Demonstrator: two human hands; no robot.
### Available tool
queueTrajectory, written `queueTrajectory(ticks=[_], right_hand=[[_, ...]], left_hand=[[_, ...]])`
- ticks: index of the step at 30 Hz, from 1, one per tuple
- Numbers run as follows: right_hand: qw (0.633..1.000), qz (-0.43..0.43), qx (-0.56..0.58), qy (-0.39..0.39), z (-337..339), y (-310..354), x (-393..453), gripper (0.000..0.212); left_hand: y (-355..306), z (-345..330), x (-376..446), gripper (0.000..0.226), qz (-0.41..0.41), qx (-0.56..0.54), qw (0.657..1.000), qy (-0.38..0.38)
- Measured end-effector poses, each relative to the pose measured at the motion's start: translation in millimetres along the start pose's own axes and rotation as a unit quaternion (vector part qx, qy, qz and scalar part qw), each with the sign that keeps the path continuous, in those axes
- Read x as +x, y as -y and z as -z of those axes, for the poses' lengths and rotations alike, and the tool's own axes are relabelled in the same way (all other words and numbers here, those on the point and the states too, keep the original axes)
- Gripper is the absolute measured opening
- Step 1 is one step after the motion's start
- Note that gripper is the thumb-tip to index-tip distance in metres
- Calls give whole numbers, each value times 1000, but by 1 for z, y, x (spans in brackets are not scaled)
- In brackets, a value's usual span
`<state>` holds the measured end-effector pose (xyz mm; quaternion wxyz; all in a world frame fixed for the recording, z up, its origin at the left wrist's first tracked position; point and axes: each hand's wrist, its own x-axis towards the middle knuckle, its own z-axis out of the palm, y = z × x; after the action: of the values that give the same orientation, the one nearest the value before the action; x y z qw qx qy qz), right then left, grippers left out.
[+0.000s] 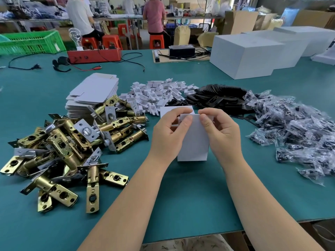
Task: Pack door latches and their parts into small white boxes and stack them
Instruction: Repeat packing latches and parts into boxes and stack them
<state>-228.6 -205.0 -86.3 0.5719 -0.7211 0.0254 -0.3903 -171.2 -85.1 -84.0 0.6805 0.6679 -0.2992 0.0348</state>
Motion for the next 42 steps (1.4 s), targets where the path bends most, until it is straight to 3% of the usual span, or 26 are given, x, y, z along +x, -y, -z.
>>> queueTrajectory(ticks=[6,10,20,24,27,32,36,38,42], right_hand=[[999,-1,41,-16,0,3,-2,16],[997,-30,72,6,2,1,1,6],[993,-72,94,-1,-3,-5,0,13],[993,-52,96,48,1,-6,-1,9],[997,-27,61,44,0,-6,-1,11],[993,73,-88,7,4,-9,2,10],[989,76,-127,-9,4,-12,0,9],[992,42,-116,0,3,-13,1,18],[992,-38,-101,61,-4,-16,-1,60]], left_hand=[[-3,-1,-3,13,-23,-13,999,-18],[-4,5,0,17,-29,-21,999,12],[0,12,5,14,-40,14,999,26],[-1,13,6,16,-34,-6,999,39],[1,14,7,16,-12,-23,998,52],[5,14,9,13,-2,-15,998,57],[10,17,8,24,26,-13,995,95],[12,19,8,36,50,-8,991,127],[18,23,11,56,113,3,975,190]])
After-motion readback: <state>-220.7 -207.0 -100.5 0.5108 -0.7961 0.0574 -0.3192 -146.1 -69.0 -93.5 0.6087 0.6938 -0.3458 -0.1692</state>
